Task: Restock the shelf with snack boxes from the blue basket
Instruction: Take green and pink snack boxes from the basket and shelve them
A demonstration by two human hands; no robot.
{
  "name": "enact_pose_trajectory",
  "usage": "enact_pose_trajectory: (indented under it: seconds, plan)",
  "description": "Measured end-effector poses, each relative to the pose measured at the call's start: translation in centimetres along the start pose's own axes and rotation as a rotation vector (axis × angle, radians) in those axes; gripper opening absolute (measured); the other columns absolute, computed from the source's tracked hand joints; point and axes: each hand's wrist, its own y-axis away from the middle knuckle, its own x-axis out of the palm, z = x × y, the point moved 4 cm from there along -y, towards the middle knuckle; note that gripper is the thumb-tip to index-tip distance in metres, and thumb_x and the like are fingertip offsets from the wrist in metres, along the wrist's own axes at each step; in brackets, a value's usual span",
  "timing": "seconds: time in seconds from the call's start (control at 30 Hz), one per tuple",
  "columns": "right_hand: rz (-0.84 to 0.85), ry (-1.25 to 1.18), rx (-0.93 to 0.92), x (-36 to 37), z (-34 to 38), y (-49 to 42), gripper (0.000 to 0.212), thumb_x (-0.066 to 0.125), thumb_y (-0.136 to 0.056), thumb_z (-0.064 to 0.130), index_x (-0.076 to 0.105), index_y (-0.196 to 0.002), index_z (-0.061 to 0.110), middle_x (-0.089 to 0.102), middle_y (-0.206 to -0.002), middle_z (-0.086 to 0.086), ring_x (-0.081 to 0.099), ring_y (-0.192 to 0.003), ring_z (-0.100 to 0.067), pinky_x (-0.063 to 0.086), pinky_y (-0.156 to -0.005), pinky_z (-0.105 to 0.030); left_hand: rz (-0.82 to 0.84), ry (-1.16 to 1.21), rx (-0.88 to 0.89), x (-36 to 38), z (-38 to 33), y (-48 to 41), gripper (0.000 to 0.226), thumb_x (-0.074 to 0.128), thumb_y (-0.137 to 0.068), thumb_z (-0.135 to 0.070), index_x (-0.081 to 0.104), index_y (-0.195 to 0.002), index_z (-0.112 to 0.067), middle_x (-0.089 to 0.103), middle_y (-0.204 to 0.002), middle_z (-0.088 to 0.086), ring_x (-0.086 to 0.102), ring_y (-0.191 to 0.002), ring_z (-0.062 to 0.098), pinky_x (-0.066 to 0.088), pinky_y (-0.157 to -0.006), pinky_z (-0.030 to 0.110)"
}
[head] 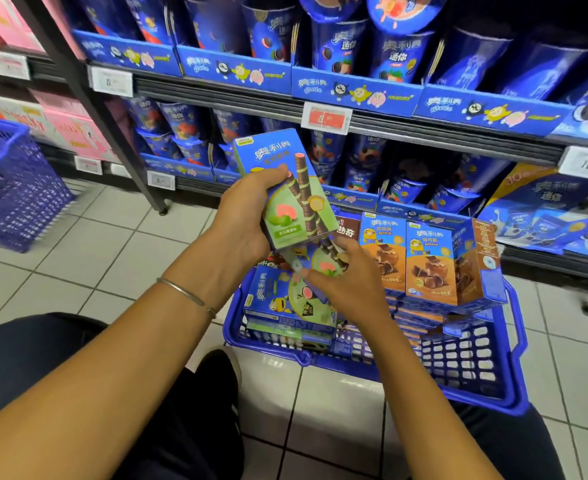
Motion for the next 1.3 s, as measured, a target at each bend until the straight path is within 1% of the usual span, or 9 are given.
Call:
enact_pose_trajectory:
  seconds: [0.27,0.37,0.57,0.67,0.77,0.93,1.07,1.17,1.3]
  plan:
    - [-0.397,-0.374,0.107,-8.1,1.8,-0.8,0.071,0.084,-0.078,0.041,0.05,-0.136,0.02,0.058,-0.115,0.009,0.062,-0.108,-0.02,0.052,-0.095,-0.048,-0.056,-0.086,0.08,1.0,-0.1,0.0,0.03,0.069,-0.102,-0.025,0.071,-0.128,-0.011,0.081,-0.106,0.008,0.079,-0.094,0.032,0.064,-0.087,0.057]
    - [-0.401,-0.437,0.054,-8.5,4.2,-0.2,0.067,0.084,-0.078,0.042,0.05,-0.133,0.025,0.058,-0.109,0.017,0.065,-0.102,-0.012,0.055,-0.092,-0.045,-0.04,-0.102,0.082,1.7,0.5,0.3,0.025,0.067,-0.104,-0.028,0.073,-0.12,-0.01,0.082,-0.101,0.009,0.08,-0.089,0.03,0.067,-0.077,0.049]
    - [-0.306,-0.38,-0.046,-6.0,7.5,0.6,0.075,0.087,-0.073,0.042,0.048,-0.134,0.025,0.061,-0.123,0.005,0.063,-0.113,-0.017,0.053,-0.096,-0.045,0.055,-0.087,0.075,3.2,1.1,1.2,0.049,0.057,-0.107,-0.044,0.069,-0.137,-0.008,0.075,-0.127,0.015,0.072,-0.119,0.037,0.057,-0.103,0.057]
    - [-0.263,-0.307,-0.066,-4.4,7.8,0.9,0.082,0.085,-0.071,0.048,0.044,-0.139,0.027,0.056,-0.131,0.002,0.057,-0.121,-0.022,0.05,-0.1,-0.045,0.085,-0.078,0.081,3.1,1.0,1.3,0.052,0.06,-0.104,-0.047,0.07,-0.135,-0.006,0.075,-0.127,0.015,0.073,-0.118,0.035,0.061,-0.092,0.046]
    - [-0.207,-0.259,-0.084,-3.3,7.9,1.2,0.084,0.083,-0.072,0.05,0.042,-0.141,0.028,0.055,-0.134,0.002,0.055,-0.123,-0.023,0.049,-0.101,-0.045,0.099,-0.094,0.108,2.8,1.1,1.2,0.034,0.073,-0.098,-0.036,0.076,-0.111,-0.005,0.079,-0.113,0.015,0.079,-0.091,0.028,0.062,-0.066,0.032]
    - [-0.195,-0.169,-0.106,-2.7,7.9,1.1,0.083,0.078,-0.076,0.049,0.038,-0.146,0.027,0.046,-0.14,0.004,0.046,-0.132,-0.021,0.043,-0.108,-0.045,0.01,-0.098,0.107,2.3,1.6,0.7,0.042,0.077,-0.095,-0.014,0.067,-0.131,0.005,0.079,-0.101,0.017,0.075,-0.062,0.019,0.055,-0.048,0.025]
    - [-0.177,-0.312,-0.121,-2.6,7.1,1.2,0.079,0.074,-0.074,0.057,0.042,-0.141,0.032,0.05,-0.137,0.007,0.053,-0.127,-0.015,0.048,-0.103,-0.04,-0.01,-0.058,0.07,2.2,1.9,0.2,0.034,0.075,-0.096,-0.017,0.073,-0.124,0.001,0.081,-0.1,0.015,0.079,-0.076,0.026,0.063,-0.06,0.033]
    - [-0.234,-0.599,0.004,-2.4,4.8,0.9,0.066,0.058,-0.08,0.066,0.049,-0.136,0.032,0.061,-0.127,0.012,0.061,-0.111,0.0,0.05,-0.088,-0.023,-0.017,0.012,0.055,1.8,1.3,-0.1,0.041,0.073,-0.097,-0.023,0.069,-0.132,-0.003,0.078,-0.117,0.02,0.077,-0.105,0.04,0.064,-0.09,0.055]
    - [-0.1,-0.312,0.089,-0.8,0.4,0.4,0.044,0.054,-0.098,0.053,0.053,-0.131,0.024,0.06,-0.117,0.011,0.059,-0.111,-0.006,0.042,-0.074,-0.017,-0.022,0.051,0.055,1.3,0.8,-0.5,0.044,0.07,-0.099,-0.027,0.067,-0.137,-0.005,0.075,-0.125,0.02,0.073,-0.115,0.043,0.057,-0.101,0.064]
